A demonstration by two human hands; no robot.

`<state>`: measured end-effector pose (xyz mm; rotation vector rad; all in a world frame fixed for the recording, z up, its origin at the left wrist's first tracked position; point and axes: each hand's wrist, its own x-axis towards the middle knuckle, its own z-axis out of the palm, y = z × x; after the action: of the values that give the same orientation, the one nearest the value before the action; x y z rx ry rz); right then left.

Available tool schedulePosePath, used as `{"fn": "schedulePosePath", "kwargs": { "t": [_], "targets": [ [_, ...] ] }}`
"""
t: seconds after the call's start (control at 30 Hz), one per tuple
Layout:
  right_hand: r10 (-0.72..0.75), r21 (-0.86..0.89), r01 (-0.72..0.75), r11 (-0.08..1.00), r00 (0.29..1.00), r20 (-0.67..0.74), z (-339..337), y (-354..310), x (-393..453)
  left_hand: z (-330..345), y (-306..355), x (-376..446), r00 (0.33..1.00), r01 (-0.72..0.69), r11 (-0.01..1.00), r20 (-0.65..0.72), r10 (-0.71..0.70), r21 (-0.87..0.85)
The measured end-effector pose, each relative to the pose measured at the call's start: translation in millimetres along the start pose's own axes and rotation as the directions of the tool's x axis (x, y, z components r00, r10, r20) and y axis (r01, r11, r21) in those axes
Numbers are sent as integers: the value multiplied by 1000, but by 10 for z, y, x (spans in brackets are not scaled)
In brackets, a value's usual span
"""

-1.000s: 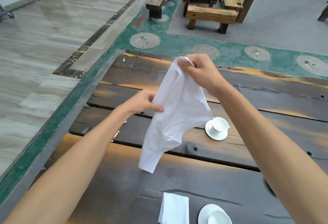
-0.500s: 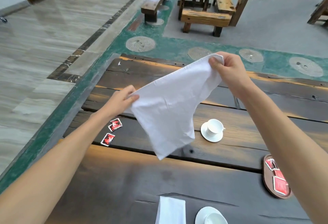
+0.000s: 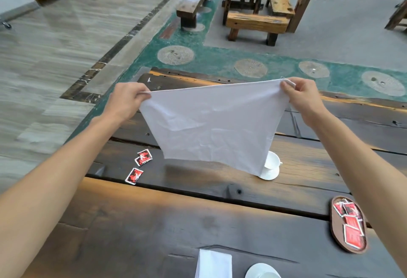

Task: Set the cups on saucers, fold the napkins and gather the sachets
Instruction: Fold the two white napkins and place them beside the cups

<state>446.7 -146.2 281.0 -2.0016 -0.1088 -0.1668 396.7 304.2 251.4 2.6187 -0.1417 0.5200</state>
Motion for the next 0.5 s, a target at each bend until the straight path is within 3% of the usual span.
{"fn": "schedulePosePath", "kwargs": {
  "t": [0.17,0.33,0.5],
  "targets": [
    [13,-13,-13,1000,1000,17,25,115,1,-17,-11,-59,994,32,997,-99,-39,-69],
    [17,-37,-16,999,1000,12,60,186,28,-44,-32,-90,972,198,956,-81,-219,-217],
    [-5,-78,5,997,1000,-9,71,215,66,-71,-8,-50,958,234,934,-101,-269,-271]
  ]
}}
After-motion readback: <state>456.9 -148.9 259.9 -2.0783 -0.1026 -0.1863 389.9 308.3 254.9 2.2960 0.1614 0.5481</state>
